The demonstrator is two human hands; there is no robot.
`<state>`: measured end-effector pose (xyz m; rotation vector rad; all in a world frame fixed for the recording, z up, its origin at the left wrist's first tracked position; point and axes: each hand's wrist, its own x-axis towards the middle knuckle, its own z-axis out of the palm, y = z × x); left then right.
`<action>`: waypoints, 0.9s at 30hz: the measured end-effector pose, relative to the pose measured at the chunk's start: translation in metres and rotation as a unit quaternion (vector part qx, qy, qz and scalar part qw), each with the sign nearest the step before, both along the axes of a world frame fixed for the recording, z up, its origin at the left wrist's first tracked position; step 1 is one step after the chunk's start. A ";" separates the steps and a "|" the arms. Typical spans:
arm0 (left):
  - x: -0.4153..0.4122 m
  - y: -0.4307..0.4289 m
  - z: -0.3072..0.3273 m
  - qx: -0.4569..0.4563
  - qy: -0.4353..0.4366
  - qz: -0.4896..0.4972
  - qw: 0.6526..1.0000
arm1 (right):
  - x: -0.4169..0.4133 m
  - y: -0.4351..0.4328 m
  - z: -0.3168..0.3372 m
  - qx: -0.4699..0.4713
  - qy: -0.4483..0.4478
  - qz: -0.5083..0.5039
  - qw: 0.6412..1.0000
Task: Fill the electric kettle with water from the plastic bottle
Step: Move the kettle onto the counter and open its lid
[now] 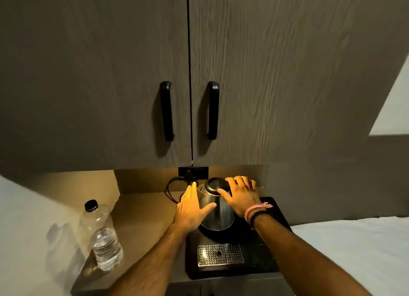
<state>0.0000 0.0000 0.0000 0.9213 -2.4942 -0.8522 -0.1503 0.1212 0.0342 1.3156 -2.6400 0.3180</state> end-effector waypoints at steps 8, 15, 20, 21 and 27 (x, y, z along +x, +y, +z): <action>-0.034 -0.019 -0.021 0.182 0.010 0.030 0.983 | -0.026 -0.046 -0.008 0.006 -0.250 -0.094 0.964; -0.040 -0.015 -0.031 0.226 0.092 0.030 0.969 | -0.038 -0.062 -0.016 0.008 -0.217 -0.098 0.971; -0.041 -0.009 -0.031 0.238 0.107 0.046 0.964 | -0.040 -0.054 -0.020 -0.023 -0.207 -0.075 0.975; -0.040 -0.008 -0.031 0.240 0.107 0.049 0.964 | -0.039 -0.052 -0.021 -0.026 -0.204 -0.074 0.976; -0.041 -0.004 -0.030 0.236 0.101 0.052 0.965 | -0.041 -0.044 -0.020 -0.055 -0.199 -0.059 0.977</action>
